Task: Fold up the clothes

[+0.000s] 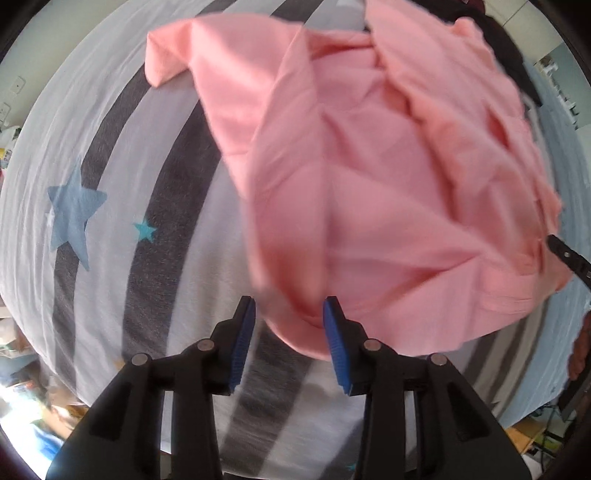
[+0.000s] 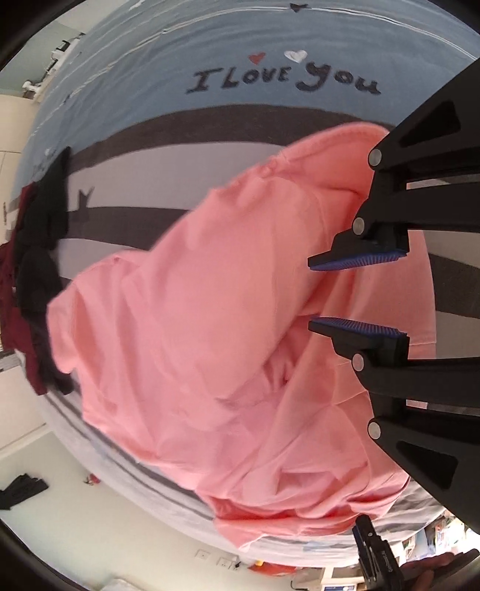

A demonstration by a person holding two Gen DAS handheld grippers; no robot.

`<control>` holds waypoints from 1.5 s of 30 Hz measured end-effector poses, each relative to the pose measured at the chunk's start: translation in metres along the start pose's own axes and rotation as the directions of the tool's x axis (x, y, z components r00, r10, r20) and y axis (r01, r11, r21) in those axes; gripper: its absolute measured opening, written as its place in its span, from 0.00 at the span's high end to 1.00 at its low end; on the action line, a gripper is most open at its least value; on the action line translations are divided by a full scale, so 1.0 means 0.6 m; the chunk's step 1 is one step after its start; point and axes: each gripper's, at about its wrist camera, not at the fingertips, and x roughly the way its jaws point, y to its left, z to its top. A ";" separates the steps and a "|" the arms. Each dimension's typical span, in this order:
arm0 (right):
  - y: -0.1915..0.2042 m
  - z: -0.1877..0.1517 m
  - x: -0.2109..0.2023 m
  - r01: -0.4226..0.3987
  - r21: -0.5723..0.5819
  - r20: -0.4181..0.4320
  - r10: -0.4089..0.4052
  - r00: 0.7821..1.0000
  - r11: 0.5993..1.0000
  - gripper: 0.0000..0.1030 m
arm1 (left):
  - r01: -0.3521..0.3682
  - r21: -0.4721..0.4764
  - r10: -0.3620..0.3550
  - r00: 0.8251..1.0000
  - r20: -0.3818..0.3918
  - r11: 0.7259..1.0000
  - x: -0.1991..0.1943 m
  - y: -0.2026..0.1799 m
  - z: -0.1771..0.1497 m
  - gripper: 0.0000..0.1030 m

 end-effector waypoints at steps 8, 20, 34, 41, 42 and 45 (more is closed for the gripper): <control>-0.026 -0.109 -0.009 -0.024 0.012 -0.108 0.025 0.994 1.000 0.78 | -0.023 0.058 0.024 0.999 -0.021 0.998 0.004 0.021 -0.033 0.66; -0.075 -0.135 -0.077 -0.068 0.258 -0.022 0.076 0.997 0.964 0.61 | 0.060 0.108 -0.068 0.995 0.072 0.992 -0.060 -0.001 -0.043 0.66; -0.145 -0.124 -0.040 -0.030 0.556 -0.101 0.103 0.990 0.830 0.50 | 0.052 0.029 -0.053 0.998 0.034 0.998 -0.028 0.036 -0.034 0.66; -0.195 -0.109 -0.042 -0.048 0.631 -0.053 0.104 0.993 0.774 0.50 | 0.028 0.025 -0.027 0.999 -0.031 0.999 0.013 0.022 -0.017 0.66; -0.201 -0.108 -0.043 -0.052 0.639 -0.050 0.109 0.993 0.767 0.50 | 0.022 0.037 -0.021 0.999 -0.030 0.999 0.014 0.019 -0.019 0.66; -0.211 -0.105 -0.048 -0.061 0.650 -0.044 0.117 0.992 0.758 0.50 | 0.004 0.083 -0.002 1.000 -0.025 0.997 0.015 0.011 -0.026 0.66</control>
